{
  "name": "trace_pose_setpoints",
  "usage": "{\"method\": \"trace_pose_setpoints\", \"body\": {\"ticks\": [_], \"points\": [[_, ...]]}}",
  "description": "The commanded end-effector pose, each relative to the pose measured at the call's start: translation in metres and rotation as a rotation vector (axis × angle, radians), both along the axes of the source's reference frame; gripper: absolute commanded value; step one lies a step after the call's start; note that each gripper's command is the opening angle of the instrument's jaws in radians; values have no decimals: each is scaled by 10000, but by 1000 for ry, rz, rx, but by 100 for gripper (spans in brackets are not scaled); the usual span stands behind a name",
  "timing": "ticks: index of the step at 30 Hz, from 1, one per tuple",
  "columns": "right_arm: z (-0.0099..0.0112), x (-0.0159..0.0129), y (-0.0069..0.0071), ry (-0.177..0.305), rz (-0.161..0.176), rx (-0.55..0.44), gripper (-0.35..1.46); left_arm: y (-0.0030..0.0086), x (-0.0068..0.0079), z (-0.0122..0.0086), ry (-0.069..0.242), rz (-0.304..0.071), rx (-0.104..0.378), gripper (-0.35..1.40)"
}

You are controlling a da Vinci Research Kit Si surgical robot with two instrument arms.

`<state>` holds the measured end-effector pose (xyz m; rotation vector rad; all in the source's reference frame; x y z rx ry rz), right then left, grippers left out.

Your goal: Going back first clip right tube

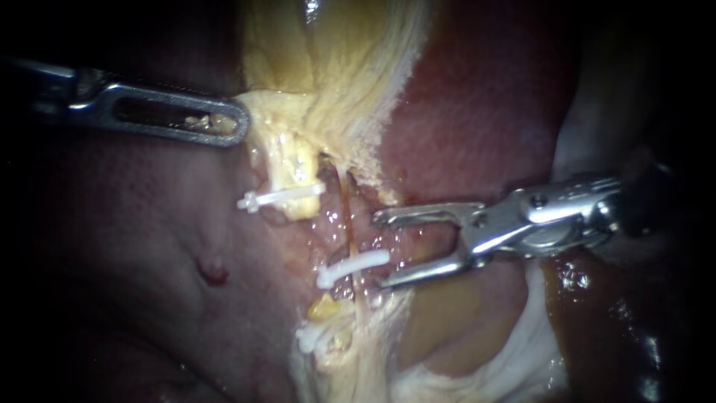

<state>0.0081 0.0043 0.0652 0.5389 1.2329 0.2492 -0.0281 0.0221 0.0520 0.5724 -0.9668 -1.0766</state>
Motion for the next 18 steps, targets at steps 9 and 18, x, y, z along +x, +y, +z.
{"method": "trace_pose_setpoints", "body": {"ticks": [9,18], "points": [[-24,-33,16,-9,20,-52,50,0,-1,0,0,0,0,-35],[-31,-33,13,-6,17,-57,50,-8,-19,18,5,-5,-10,-35]]}}
